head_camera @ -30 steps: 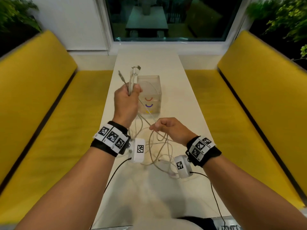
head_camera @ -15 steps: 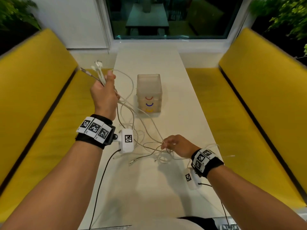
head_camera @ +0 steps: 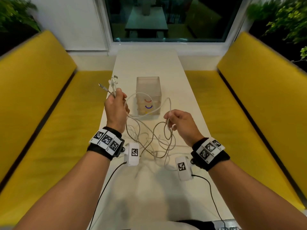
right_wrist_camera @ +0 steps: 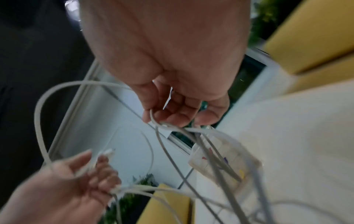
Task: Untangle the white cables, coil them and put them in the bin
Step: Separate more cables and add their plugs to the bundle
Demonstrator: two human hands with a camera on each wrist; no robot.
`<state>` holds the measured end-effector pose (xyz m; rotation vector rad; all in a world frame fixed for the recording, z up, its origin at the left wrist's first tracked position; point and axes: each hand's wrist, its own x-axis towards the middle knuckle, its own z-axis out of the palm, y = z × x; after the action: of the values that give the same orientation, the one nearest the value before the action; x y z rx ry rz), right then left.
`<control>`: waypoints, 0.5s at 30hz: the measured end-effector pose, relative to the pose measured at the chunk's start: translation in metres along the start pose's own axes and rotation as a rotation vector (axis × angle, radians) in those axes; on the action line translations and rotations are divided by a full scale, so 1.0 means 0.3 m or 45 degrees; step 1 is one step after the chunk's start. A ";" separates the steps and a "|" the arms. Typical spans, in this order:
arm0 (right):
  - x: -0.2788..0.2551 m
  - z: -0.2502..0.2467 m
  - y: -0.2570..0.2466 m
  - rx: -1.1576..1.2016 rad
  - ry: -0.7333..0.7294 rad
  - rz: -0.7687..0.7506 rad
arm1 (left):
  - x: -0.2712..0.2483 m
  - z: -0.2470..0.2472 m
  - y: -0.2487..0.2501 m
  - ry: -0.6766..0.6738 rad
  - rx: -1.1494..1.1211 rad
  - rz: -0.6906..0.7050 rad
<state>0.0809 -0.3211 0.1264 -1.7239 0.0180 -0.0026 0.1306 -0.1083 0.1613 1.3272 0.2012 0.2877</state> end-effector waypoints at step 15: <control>0.000 0.088 -0.080 -0.216 -0.322 -0.116 | -0.185 0.077 -0.002 -0.656 0.367 0.117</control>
<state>0.0813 -0.2914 0.1463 -1.8822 -0.2535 0.1529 0.0852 -0.1475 0.1649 1.6528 -0.2623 -0.0155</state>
